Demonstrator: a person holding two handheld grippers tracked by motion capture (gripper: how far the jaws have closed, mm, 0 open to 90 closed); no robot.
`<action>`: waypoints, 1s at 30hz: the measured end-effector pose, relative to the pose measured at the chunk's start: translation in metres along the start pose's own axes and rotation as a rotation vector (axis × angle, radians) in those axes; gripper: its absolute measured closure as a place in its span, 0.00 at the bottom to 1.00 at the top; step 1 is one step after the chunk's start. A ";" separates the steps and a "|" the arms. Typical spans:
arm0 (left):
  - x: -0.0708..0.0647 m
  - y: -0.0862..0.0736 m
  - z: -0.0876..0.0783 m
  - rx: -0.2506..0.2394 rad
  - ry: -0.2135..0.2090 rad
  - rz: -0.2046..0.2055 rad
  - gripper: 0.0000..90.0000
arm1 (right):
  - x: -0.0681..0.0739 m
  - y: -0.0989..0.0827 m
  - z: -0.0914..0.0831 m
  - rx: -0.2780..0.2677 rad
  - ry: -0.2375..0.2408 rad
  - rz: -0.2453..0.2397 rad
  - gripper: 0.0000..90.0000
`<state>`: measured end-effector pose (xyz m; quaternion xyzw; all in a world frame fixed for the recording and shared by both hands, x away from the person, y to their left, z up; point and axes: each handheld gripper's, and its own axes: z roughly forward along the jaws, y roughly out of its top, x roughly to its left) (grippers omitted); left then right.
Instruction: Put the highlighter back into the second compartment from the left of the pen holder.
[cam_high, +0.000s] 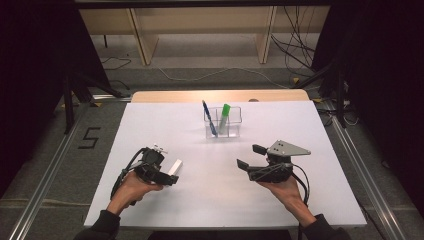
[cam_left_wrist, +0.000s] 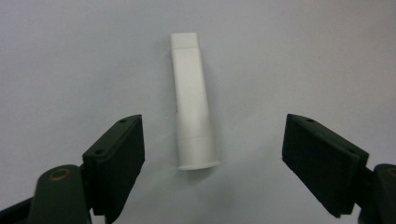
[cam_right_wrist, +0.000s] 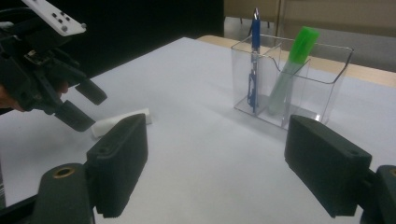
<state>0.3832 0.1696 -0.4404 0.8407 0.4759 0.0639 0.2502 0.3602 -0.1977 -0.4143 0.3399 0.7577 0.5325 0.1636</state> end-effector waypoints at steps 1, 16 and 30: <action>0.000 0.001 0.000 0.007 -0.002 -0.001 0.23 | 0.000 -0.001 0.000 -0.005 0.005 -0.007 0.25; 0.002 0.004 0.009 0.102 -0.009 0.021 0.25 | 0.005 -0.007 -0.004 0.014 0.008 -0.015 0.24; 0.004 0.005 0.017 0.143 -0.018 0.030 0.34 | 0.007 -0.011 -0.004 0.023 0.009 -0.021 0.24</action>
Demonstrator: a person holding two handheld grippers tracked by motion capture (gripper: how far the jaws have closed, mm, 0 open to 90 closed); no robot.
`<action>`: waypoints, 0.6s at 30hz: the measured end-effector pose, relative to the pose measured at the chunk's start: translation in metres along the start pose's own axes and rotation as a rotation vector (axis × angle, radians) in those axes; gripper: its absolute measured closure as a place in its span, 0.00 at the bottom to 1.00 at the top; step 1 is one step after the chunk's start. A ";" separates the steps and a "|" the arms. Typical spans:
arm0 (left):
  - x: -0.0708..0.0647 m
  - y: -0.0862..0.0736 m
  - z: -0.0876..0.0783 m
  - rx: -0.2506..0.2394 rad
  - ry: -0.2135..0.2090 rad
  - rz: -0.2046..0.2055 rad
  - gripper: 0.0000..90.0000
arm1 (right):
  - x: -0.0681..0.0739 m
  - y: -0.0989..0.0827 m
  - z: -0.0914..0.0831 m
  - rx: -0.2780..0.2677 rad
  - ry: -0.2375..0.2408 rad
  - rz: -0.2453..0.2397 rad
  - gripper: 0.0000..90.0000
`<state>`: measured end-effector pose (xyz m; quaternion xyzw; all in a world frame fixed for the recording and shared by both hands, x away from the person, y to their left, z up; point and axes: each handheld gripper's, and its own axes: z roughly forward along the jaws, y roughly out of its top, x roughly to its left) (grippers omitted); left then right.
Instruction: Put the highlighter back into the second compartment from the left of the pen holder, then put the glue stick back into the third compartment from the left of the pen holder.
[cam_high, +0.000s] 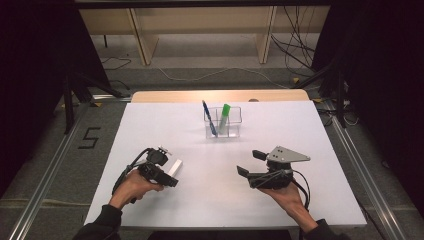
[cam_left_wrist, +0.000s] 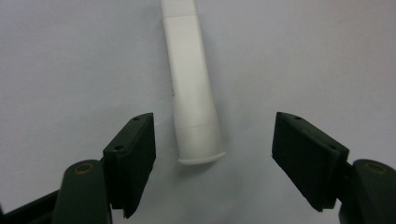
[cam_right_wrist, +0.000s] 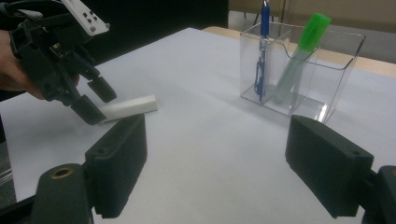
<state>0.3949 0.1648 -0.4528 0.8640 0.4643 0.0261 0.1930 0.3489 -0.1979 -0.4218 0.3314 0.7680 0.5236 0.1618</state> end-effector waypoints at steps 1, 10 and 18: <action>0.000 0.000 0.000 0.002 -0.001 0.002 0.35 | 0.000 0.000 0.000 0.001 -0.001 0.000 0.24; 0.002 0.001 0.002 0.016 -0.008 0.015 0.43 | 0.000 0.000 0.002 0.003 0.002 -0.008 0.24; 0.002 0.003 0.004 0.022 -0.008 0.000 0.49 | 0.000 -0.001 0.002 0.011 -0.001 -0.009 0.24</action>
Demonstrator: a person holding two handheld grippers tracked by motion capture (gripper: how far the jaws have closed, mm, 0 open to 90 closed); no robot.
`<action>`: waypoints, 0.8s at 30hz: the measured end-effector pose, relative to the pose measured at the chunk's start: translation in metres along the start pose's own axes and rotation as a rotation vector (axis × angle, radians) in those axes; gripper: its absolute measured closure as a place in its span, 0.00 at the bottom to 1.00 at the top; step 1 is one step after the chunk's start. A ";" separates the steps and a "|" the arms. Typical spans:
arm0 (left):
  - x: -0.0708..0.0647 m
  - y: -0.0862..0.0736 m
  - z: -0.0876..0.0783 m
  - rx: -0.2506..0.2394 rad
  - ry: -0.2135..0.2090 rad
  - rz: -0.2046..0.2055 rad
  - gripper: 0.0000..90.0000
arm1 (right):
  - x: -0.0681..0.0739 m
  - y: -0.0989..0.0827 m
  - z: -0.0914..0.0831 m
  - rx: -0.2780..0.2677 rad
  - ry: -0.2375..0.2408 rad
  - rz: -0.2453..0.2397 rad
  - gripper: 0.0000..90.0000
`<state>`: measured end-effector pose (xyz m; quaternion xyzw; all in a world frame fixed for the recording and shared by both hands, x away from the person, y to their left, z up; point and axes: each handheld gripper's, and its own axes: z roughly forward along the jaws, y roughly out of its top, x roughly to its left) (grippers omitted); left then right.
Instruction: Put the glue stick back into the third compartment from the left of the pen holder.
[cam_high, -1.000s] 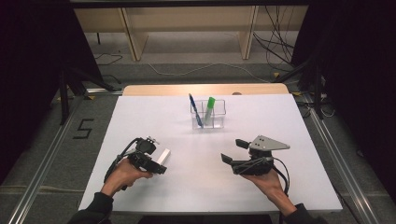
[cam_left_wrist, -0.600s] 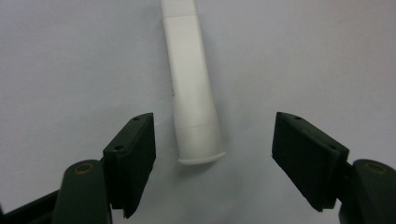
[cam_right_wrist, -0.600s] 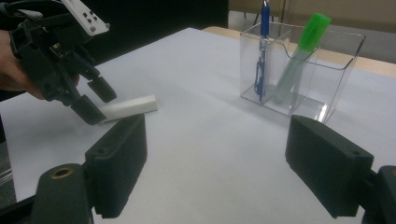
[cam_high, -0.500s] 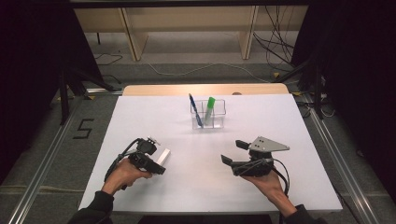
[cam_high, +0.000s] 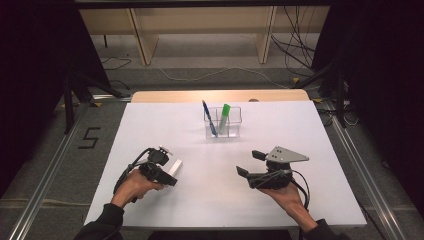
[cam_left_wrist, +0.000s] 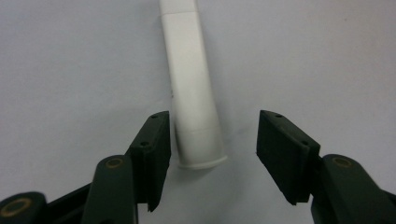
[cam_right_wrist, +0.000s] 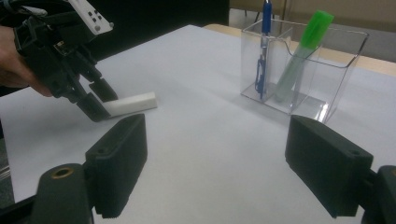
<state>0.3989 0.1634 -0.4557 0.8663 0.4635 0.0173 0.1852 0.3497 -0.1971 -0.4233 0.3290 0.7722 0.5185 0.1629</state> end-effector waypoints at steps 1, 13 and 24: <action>-0.001 0.000 0.000 0.000 0.000 0.001 0.49 | 0.000 0.000 0.000 0.001 -0.001 0.001 0.24; 0.003 -0.001 0.006 0.004 0.026 -0.021 0.61 | 0.002 -0.001 0.001 0.007 0.000 -0.005 0.24; 0.003 -0.003 0.008 0.010 0.040 -0.019 0.70 | 0.003 -0.001 0.001 0.012 0.002 -0.008 0.25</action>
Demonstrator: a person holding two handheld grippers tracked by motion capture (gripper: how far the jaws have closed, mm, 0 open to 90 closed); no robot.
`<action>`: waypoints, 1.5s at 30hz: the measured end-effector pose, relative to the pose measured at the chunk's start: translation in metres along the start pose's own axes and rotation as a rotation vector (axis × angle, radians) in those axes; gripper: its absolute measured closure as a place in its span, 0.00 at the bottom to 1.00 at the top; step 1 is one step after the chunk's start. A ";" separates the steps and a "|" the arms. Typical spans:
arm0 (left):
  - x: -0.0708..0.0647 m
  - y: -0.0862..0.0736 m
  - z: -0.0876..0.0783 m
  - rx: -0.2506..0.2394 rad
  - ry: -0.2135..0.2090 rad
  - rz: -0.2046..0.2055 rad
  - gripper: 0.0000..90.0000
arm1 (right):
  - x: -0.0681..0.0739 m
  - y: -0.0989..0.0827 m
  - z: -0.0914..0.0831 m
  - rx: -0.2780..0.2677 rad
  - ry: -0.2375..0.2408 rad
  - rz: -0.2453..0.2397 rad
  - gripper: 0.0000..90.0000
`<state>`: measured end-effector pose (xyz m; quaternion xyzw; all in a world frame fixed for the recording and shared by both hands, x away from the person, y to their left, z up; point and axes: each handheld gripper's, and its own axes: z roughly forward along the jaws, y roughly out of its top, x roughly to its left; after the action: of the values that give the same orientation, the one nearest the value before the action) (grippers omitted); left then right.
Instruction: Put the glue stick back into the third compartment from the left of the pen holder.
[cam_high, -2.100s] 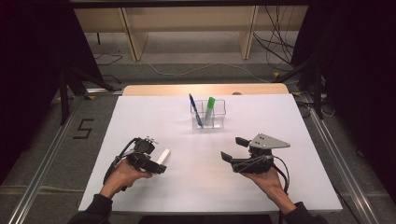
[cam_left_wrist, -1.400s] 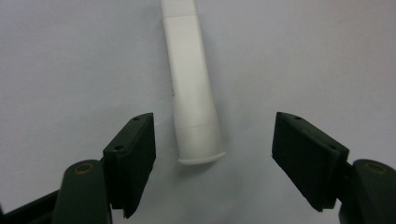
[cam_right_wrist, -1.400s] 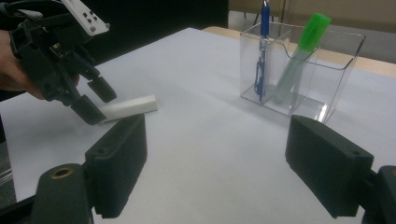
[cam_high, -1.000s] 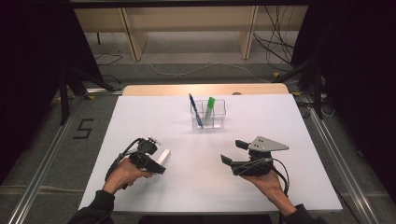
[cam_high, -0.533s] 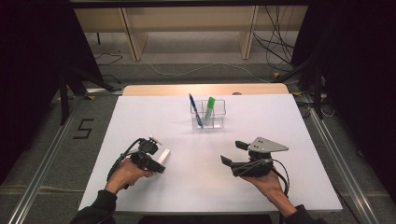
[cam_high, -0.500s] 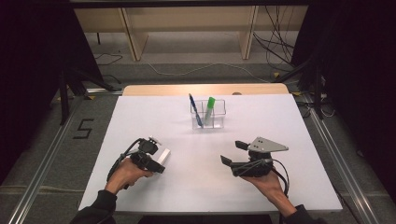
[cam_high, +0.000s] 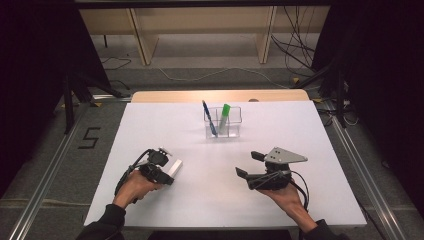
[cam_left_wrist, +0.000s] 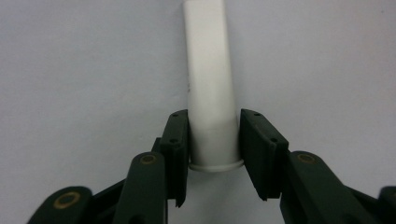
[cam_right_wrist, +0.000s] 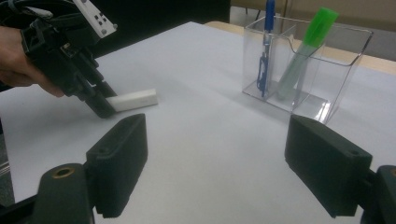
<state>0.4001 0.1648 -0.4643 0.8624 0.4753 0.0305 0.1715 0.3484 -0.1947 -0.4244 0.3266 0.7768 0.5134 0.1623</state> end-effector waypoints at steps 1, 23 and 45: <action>0.000 0.000 0.000 -0.002 0.002 -0.002 0.70 | 0.000 0.000 0.000 0.000 0.000 0.000 0.25; -0.012 0.007 -0.025 -0.032 -0.141 0.082 0.74 | 0.012 0.002 0.002 0.009 0.036 -0.060 0.25; -0.078 0.043 -0.036 0.007 -0.218 0.323 0.74 | 0.036 -0.002 0.003 0.039 0.035 -0.251 0.23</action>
<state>0.3848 0.0885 -0.4081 0.9263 0.3095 -0.0376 0.2118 0.3231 -0.1695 -0.4241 0.2210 0.8242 0.4794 0.2050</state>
